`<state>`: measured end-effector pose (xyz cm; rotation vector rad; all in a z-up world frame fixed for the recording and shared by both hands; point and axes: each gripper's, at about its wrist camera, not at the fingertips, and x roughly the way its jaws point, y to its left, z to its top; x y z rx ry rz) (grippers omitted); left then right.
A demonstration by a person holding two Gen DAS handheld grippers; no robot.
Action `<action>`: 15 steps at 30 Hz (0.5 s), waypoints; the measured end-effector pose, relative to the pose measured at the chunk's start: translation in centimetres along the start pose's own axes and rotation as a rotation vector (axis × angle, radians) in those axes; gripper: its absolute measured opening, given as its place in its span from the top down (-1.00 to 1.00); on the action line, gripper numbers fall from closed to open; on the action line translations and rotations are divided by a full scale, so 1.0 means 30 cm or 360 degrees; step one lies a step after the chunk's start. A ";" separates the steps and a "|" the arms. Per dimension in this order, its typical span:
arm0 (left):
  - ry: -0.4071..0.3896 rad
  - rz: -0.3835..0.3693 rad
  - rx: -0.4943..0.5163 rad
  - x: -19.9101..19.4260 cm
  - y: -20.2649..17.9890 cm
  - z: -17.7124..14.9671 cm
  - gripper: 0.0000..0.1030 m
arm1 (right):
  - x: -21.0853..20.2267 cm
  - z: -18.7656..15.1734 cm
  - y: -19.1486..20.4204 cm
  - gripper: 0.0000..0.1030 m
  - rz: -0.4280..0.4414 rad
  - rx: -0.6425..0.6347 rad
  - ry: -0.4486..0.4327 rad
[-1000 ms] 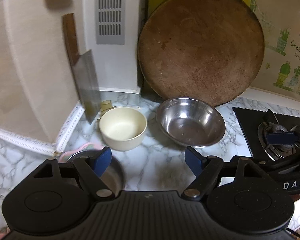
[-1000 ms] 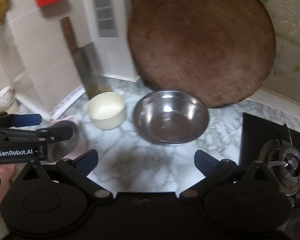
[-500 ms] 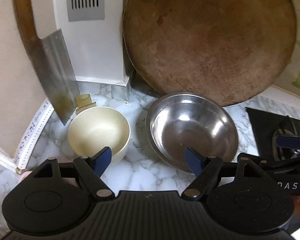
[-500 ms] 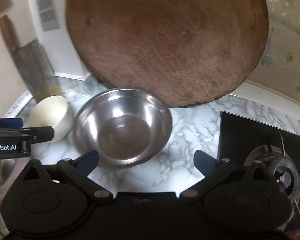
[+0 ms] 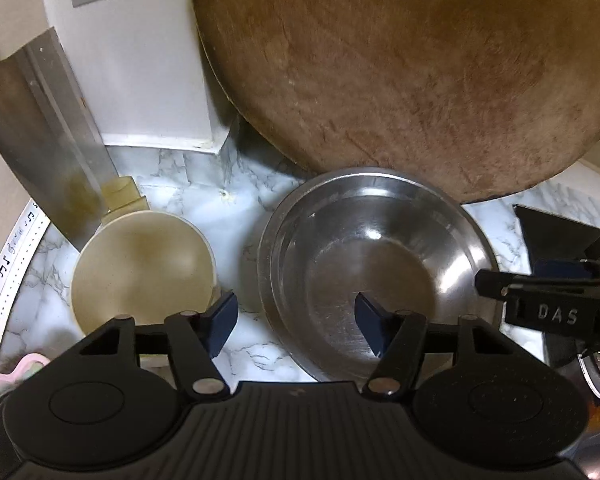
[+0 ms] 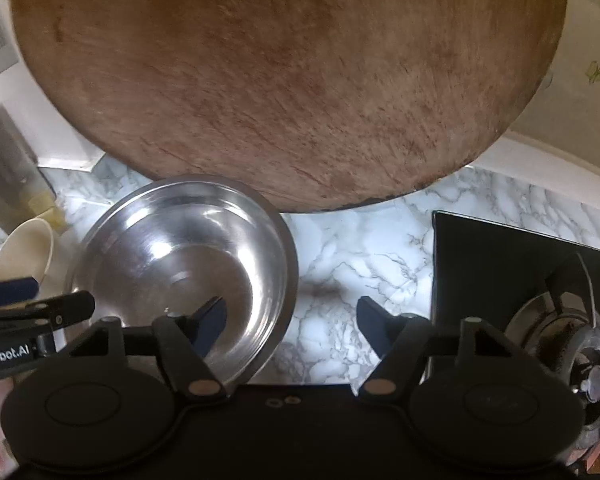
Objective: Organize plates and bowls
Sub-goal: 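Close both tools on the rim of the steel bowl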
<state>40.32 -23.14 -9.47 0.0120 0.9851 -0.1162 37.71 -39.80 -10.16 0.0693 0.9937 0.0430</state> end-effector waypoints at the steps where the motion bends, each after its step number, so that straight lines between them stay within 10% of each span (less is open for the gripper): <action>1: 0.0003 0.0012 0.0003 0.009 -0.002 -0.001 -0.25 | 0.007 0.004 -0.003 -0.28 0.0002 0.0000 0.0006; 15: 0.0129 0.0012 -0.0143 0.095 0.028 0.002 0.42 | 0.105 0.043 -0.032 0.47 0.0058 0.0071 0.0076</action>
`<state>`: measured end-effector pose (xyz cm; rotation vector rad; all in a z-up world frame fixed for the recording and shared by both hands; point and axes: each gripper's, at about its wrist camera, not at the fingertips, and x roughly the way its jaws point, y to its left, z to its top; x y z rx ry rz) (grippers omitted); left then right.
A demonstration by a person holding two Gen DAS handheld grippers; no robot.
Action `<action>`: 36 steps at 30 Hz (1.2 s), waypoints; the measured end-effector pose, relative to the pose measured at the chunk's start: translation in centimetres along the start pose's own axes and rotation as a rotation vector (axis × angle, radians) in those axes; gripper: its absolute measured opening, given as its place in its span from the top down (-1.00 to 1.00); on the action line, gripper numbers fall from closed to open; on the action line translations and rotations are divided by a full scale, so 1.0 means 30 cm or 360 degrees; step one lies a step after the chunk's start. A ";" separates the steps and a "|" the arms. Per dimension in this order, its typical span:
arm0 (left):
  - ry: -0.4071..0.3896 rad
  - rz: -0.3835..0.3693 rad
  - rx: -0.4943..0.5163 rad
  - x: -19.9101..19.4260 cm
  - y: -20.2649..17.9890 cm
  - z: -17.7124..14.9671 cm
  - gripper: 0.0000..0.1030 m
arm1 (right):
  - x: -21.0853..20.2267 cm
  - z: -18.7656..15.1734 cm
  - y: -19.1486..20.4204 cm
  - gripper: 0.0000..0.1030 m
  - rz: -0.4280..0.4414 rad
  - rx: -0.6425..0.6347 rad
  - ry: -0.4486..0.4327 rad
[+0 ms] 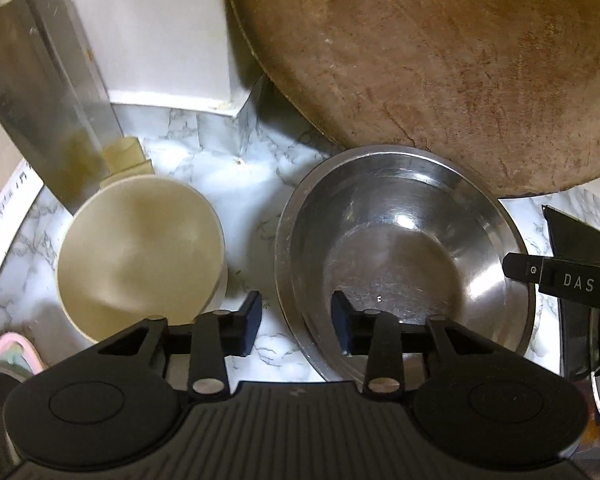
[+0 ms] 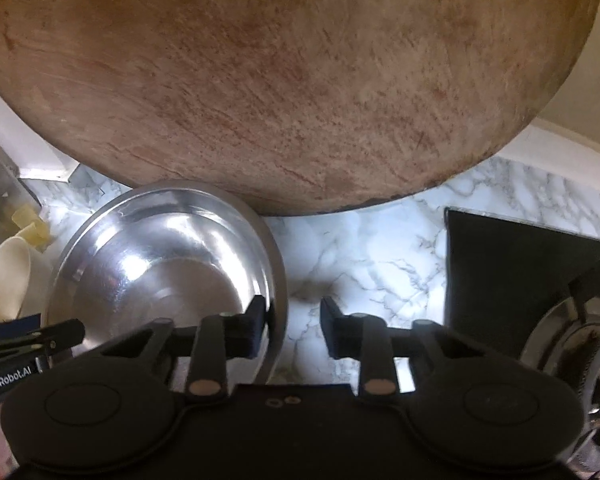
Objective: Organize plates and bowls
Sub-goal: 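Close both tools on the rim of the steel bowl, then lift the steel bowl with both tools and carry it along the counter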
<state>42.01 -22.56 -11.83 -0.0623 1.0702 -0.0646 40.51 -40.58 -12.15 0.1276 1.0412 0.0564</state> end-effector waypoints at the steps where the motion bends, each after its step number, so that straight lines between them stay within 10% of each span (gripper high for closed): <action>1: 0.0010 -0.0010 -0.0009 0.004 0.002 0.000 0.47 | 0.000 0.000 -0.002 0.48 0.0009 0.0008 -0.0003; 6: 0.0003 -0.0023 -0.0002 0.000 0.001 -0.006 0.67 | -0.008 -0.007 0.000 0.77 0.0068 0.0017 -0.0002; 36: -0.0053 -0.0164 0.0107 -0.301 0.098 -0.252 0.69 | -0.341 -0.289 0.045 0.76 0.0131 0.0009 -0.0078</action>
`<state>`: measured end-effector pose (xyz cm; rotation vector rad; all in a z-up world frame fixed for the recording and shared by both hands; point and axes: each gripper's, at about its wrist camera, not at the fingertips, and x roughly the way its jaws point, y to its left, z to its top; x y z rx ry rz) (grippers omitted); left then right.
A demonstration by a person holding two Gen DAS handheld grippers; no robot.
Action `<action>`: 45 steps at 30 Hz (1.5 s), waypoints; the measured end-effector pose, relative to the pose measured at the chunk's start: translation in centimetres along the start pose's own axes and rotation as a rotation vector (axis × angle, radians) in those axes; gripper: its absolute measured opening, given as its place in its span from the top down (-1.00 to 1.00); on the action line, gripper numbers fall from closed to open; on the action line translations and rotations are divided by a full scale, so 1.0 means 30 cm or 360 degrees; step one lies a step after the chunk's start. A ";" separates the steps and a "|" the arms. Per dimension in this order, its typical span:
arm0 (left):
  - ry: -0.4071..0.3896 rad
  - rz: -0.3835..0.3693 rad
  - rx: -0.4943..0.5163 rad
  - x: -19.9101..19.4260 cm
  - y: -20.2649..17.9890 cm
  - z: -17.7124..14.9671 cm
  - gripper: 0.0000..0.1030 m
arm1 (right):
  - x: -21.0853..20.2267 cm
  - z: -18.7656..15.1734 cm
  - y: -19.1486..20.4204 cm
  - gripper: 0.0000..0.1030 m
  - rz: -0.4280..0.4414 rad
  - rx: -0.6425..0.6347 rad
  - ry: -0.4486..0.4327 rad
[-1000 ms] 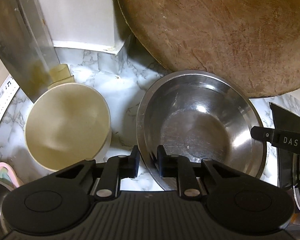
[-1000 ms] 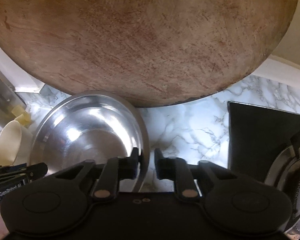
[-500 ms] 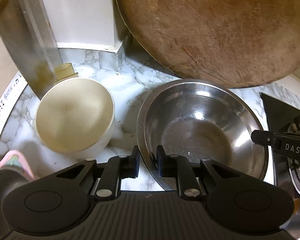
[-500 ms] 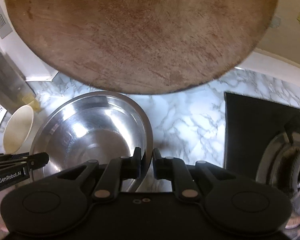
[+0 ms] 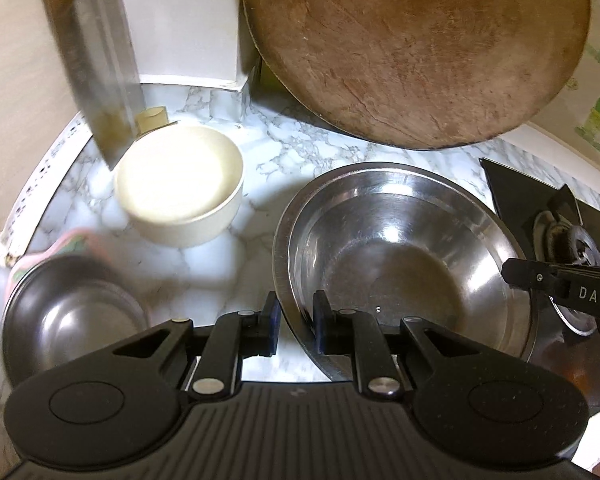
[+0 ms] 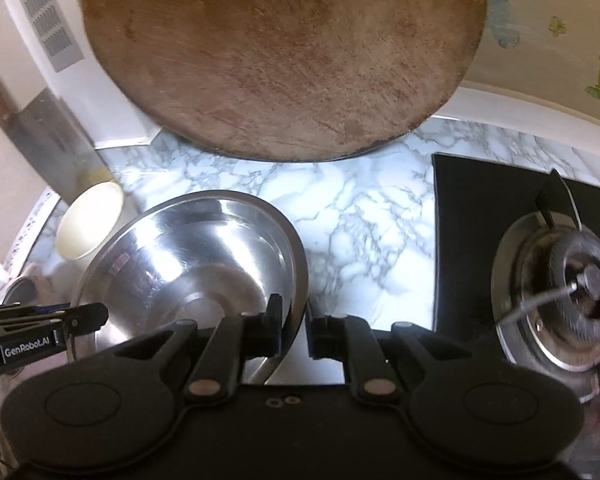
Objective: Organize plates and bowls
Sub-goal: 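Lift the steel bowl with both tools and carry it along the counter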
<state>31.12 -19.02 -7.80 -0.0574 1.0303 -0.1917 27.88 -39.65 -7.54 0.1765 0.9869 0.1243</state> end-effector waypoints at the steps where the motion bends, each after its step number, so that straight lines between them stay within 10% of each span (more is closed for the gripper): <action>1: -0.0006 -0.0005 0.0000 -0.016 0.003 -0.014 0.69 | -0.015 -0.014 0.008 0.76 0.0000 -0.0003 -0.0005; 19: -0.0150 0.0028 0.0021 -0.256 0.093 -0.253 0.69 | -0.157 -0.291 0.138 0.74 0.0076 0.0007 -0.0001; 45: -0.0026 0.0017 -0.0028 -0.220 0.186 -0.474 0.69 | -0.147 -0.497 0.261 0.72 -0.0025 -0.0212 -0.0003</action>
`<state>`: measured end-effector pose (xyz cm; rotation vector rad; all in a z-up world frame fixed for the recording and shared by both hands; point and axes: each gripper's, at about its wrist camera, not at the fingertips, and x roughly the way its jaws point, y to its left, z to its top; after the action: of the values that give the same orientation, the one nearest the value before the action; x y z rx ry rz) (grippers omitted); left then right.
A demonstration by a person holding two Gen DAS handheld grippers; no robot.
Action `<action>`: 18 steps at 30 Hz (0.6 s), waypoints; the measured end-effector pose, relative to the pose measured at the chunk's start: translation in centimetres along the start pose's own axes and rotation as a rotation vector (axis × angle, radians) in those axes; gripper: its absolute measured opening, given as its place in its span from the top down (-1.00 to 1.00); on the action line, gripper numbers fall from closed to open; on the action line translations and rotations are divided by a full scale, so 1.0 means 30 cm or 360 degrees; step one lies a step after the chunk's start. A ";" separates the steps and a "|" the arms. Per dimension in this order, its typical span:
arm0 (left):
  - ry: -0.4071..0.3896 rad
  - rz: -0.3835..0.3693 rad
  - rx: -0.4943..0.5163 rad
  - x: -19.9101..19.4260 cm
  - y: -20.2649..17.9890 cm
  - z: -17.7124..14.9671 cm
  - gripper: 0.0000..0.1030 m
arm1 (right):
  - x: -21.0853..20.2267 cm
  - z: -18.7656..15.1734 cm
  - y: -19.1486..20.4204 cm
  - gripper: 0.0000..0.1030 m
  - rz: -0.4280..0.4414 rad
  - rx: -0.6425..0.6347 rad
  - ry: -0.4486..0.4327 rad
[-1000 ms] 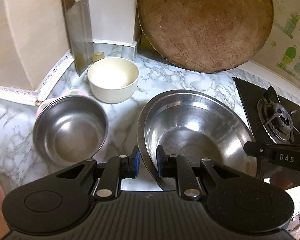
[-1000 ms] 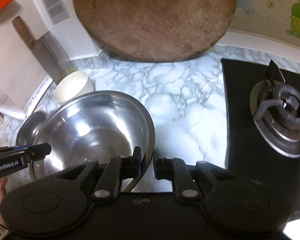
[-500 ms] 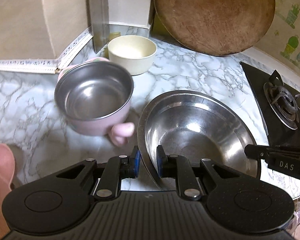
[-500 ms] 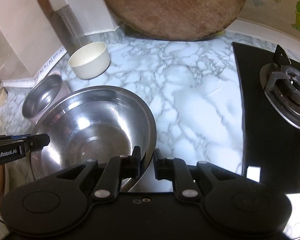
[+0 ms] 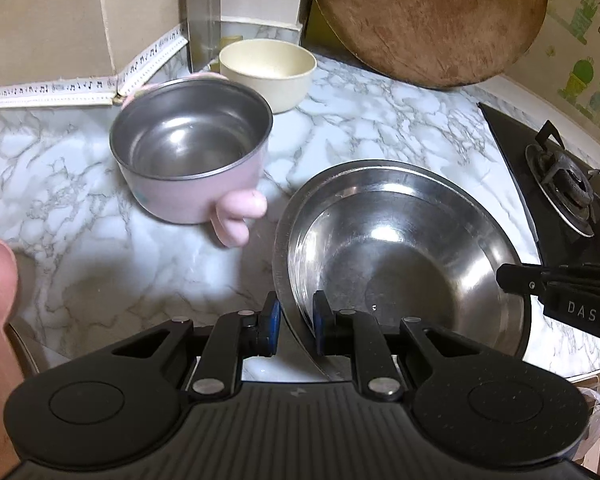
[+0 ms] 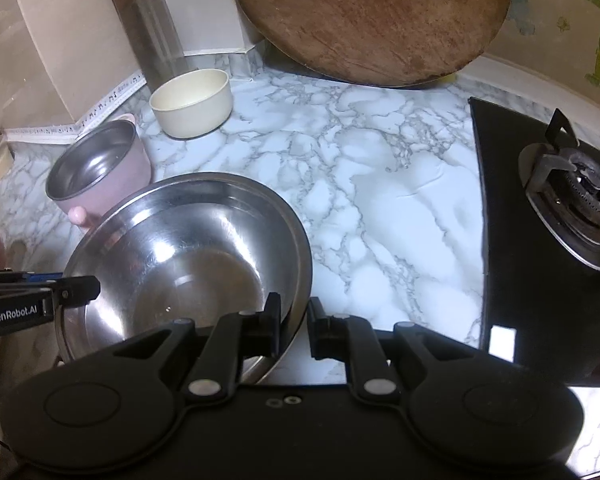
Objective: Organize plates and bowls
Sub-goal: 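Lift the steel bowl with both tools and carry it along the counter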
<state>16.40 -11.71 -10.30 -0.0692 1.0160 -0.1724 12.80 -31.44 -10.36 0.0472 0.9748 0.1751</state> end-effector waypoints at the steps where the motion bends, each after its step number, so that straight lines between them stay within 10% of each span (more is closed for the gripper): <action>1: 0.0001 -0.0001 0.0000 0.006 0.001 -0.003 0.69 | 0.003 -0.001 -0.002 0.73 -0.0002 0.0001 0.0007; 18: 0.0070 -0.0064 -0.0006 0.026 0.017 0.003 0.69 | 0.013 0.009 -0.025 0.53 0.0004 0.0051 0.0076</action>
<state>16.93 -11.35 -10.99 -0.0897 1.0594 -0.2092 13.33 -32.09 -10.60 0.0737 1.0252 0.1633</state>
